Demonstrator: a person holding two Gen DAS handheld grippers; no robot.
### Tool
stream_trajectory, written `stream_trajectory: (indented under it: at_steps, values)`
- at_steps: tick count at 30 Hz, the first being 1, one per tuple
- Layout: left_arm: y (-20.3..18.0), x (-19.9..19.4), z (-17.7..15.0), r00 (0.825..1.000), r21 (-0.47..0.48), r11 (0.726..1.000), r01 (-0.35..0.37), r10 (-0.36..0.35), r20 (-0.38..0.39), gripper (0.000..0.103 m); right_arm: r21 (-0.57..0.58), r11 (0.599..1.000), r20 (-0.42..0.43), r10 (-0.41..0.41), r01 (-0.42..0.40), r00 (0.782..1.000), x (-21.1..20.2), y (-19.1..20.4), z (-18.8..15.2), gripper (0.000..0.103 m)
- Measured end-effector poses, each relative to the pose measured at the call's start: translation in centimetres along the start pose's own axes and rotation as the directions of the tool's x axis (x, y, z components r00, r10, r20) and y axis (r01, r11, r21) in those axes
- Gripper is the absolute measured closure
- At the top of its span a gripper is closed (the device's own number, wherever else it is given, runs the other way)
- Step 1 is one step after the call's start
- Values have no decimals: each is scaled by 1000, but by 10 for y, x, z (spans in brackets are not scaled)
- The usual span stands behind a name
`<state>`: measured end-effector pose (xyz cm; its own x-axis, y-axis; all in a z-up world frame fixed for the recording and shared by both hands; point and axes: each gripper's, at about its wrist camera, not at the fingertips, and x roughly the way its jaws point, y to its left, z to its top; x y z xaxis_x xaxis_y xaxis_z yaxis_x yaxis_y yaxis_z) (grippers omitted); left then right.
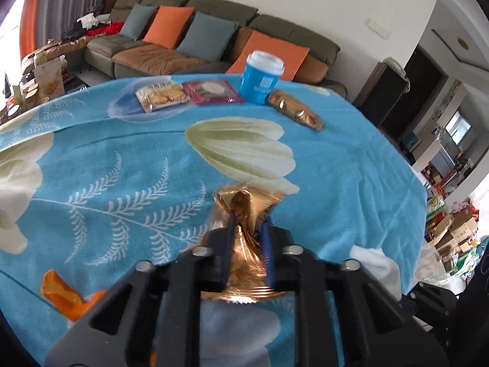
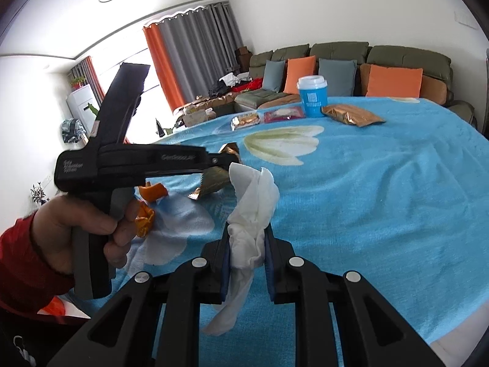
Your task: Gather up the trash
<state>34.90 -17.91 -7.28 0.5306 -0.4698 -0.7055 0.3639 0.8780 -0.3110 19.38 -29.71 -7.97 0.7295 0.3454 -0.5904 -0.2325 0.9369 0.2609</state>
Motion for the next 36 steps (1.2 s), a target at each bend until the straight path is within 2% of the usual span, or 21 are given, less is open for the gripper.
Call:
stream_trajectory:
  at_steps: [8,19,27,36]
  values:
    - [0,-58,-9,994,-16,1000,23,-21,110,97,-33,999,39,9,-7,999,-12,14,6,86]
    - [2,-166,-48,961,-15,999,32,-26,276,97,-105,994,88,51,-42,995,-29,50,12,86]
    - [21,-236,-102,930,-53,998,-37,54,363,97,-167,982,103,108,-89,989,-37,82,12,86]
    - [36,-287,-156,897,-116,987,-112,151,415,97,-243,955,99,197,-168,975,-45,125,10,86]
